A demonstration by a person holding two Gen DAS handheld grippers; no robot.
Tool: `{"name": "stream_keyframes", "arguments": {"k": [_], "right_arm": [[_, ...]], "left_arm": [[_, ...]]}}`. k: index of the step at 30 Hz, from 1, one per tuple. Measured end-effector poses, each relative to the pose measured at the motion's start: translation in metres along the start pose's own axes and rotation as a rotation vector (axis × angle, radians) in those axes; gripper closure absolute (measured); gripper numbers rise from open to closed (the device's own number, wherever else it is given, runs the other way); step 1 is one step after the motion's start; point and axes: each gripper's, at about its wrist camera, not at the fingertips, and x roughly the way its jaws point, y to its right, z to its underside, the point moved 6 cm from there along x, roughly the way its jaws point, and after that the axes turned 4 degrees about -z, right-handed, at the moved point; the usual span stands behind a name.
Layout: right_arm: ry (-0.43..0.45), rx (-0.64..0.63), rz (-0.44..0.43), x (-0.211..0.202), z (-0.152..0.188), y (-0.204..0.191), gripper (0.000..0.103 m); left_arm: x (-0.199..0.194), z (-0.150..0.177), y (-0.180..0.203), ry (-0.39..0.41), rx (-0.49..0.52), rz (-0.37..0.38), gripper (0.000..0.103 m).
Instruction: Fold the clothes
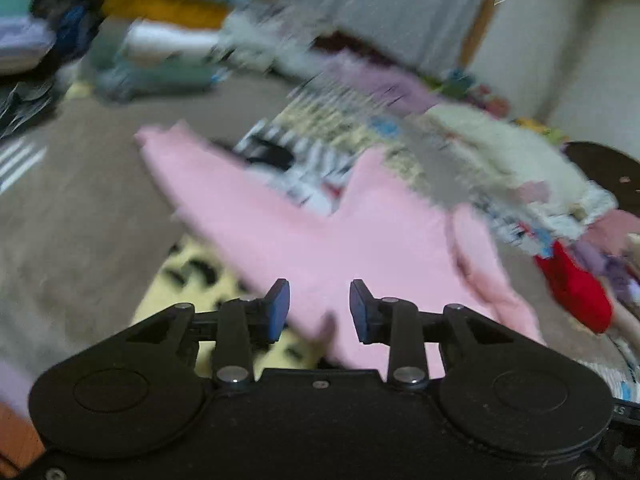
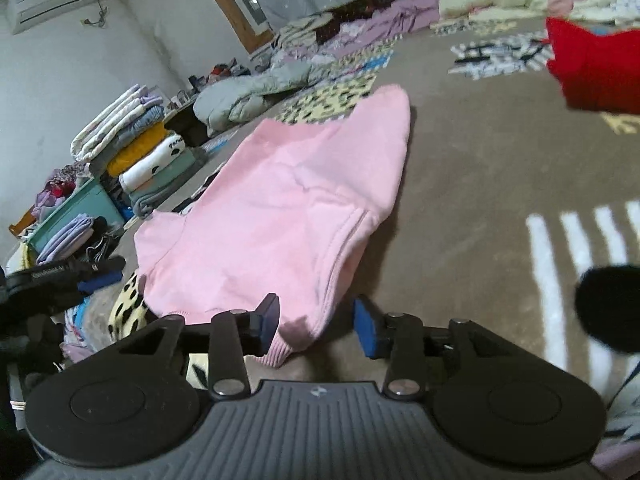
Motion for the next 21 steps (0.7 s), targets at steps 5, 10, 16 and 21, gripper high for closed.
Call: {"name": "stream_keyframes", "arguments": {"k": [5, 10, 16, 21], "right_arm": [[-0.023, -0.043, 0.043, 0.008, -0.001, 0.002, 0.076], [-0.011, -0.029, 0.037, 0.003, 0.0, 0.007, 0.076], [0.061, -0.068, 0.045, -0.012, -0.008, 0.006, 0.076], [0.064, -0.122, 0.052, -0.012, -0.008, 0.004, 0.076]], "left_arm": [[0.047, 0.029, 0.011, -0.133, 0.147, -0.033, 0.072], [0.029, -0.003, 0.0, -0.031, 0.056, 0.033, 0.072], [0.063, -0.046, -0.056, 0.012, -0.068, -0.103, 0.072], [0.079, -0.074, -0.081, 0.033, -0.067, -0.1, 0.072]]}}
